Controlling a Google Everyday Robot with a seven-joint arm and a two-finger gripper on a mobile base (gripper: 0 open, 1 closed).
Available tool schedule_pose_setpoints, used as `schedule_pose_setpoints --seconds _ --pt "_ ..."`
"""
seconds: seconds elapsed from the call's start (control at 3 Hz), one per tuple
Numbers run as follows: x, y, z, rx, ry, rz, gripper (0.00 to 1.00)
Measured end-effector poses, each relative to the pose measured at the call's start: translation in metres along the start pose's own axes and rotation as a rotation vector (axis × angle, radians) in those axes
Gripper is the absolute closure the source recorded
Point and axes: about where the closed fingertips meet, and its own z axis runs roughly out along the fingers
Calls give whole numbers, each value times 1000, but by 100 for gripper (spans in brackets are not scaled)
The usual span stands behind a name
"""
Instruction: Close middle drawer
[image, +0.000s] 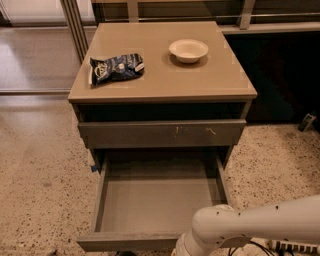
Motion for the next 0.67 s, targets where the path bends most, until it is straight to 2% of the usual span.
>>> schedule_pose_setpoints --seconds 0.33,0.67 --pt "-3 -5 4 15 -86 6 100" --pt "-7 -15 7 35 -260 33 100"
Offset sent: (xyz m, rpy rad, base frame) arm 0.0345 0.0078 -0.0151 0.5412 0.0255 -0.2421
